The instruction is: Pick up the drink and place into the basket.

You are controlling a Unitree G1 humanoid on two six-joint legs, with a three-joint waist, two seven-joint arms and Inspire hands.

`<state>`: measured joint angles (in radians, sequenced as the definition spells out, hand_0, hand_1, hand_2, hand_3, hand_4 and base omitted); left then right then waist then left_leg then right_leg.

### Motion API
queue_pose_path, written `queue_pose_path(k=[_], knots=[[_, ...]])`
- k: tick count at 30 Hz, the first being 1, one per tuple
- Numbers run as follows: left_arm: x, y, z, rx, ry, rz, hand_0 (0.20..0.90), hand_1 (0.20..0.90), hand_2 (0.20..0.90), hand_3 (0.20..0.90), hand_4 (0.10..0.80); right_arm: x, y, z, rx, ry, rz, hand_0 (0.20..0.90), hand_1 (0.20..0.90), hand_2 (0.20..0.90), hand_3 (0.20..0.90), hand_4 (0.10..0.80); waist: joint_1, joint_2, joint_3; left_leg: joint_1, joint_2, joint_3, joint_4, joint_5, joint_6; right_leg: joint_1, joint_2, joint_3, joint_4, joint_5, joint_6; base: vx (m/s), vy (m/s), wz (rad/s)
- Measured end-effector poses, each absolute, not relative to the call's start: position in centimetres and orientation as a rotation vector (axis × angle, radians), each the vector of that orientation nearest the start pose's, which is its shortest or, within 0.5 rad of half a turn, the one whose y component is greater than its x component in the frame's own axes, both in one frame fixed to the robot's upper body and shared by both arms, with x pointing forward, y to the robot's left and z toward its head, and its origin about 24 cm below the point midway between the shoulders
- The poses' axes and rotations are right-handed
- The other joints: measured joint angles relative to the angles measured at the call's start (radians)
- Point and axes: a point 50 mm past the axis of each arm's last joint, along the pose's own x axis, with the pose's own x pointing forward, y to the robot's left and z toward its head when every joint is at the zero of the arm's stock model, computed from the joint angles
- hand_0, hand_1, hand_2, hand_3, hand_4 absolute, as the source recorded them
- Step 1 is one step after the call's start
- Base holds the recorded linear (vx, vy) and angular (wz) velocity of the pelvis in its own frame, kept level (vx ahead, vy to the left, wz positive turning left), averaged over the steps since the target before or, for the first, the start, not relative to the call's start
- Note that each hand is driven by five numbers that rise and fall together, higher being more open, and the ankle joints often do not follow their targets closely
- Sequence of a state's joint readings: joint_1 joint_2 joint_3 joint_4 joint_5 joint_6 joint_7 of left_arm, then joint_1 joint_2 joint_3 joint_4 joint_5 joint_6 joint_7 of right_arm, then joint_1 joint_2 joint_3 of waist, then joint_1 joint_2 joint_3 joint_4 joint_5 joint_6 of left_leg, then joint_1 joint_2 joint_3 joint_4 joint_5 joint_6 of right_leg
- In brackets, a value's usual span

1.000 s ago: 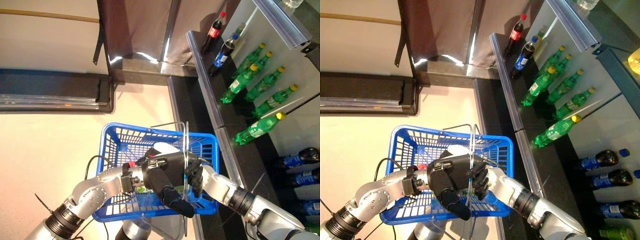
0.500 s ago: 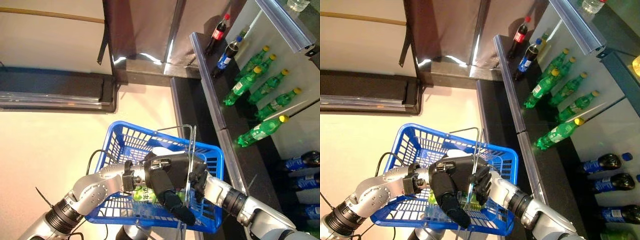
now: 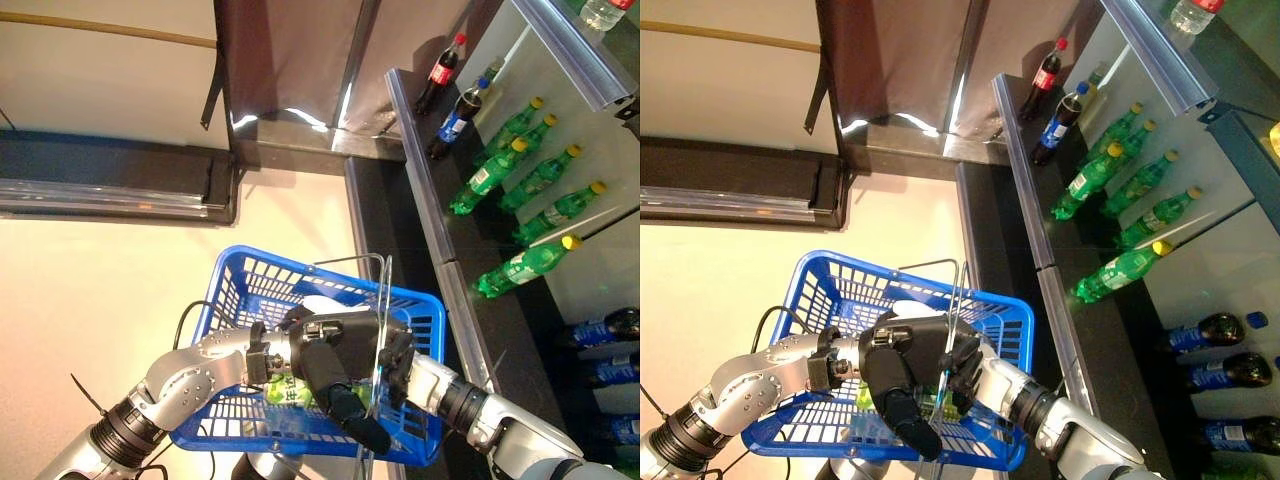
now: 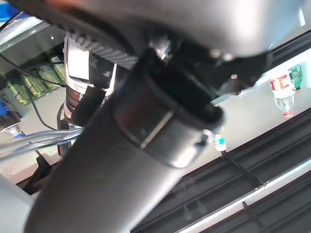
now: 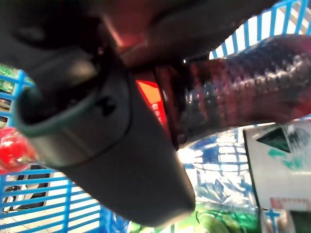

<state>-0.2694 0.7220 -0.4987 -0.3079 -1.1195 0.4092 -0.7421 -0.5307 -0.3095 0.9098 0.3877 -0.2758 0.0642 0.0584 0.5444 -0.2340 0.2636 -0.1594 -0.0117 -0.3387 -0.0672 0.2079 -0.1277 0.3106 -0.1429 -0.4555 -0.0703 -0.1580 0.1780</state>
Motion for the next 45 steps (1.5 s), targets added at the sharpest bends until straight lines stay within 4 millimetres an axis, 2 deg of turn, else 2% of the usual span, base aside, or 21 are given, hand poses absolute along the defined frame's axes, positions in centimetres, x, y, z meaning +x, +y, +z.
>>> queue_pose_path(k=[27,32,41,45], knots=[[21.9,10.3,10.7,-0.314,0.296,-1.402,0.3,0.3,0.3,0.2,0.1,28.0,-3.6,2.0,-0.934,-0.044,0.806,0.9,0.9,0.9,0.9,0.8,-0.023,0.0,0.0,0.0,0.001,0.002,0.0,0.0,0.0,-0.002,-0.002,0.005,0.004,-0.001,0.0,0.0,0.0,0.0],[22.3,11.3,10.5,-0.258,0.292,-1.304,0.3,0.3,0.3,0.2,0.1,27.7,-4.5,2.1,-0.877,-0.034,0.763,0.9,0.9,0.9,0.9,0.8,-0.032,0.0,0.0,0.0,0.006,0.023,-0.001,-0.002,0.002,-0.017,-0.008,0.027,0.013,-0.001,0.0,0.008,-0.004,-0.13],[21.9,14.9,9.8,-0.322,0.229,-1.088,0.3,0.3,0.3,0.2,0.1,28.1,-6.5,2.9,-0.833,-0.034,0.676,0.9,0.9,0.9,0.9,0.8,-0.048,0.0,0.0,0.002,0.01,0.044,-0.001,-0.01,0.005,-0.028,-0.015,0.049,0.013,-0.001,0.0,-0.005,-0.004,-0.06],[22.1,15.5,10.1,-0.32,0.187,-1.056,0.3,0.3,0.3,0.2,0.1,27.9,-7.1,2.9,-0.806,-0.024,0.651,0.9,0.9,0.9,0.9,0.8,-0.052,0.0,0.0,0.002,0.014,0.053,-0.002,-0.011,0.006,-0.033,-0.016,0.053,0.015,-0.001,0.0,-0.01,-0.019,-0.07]])
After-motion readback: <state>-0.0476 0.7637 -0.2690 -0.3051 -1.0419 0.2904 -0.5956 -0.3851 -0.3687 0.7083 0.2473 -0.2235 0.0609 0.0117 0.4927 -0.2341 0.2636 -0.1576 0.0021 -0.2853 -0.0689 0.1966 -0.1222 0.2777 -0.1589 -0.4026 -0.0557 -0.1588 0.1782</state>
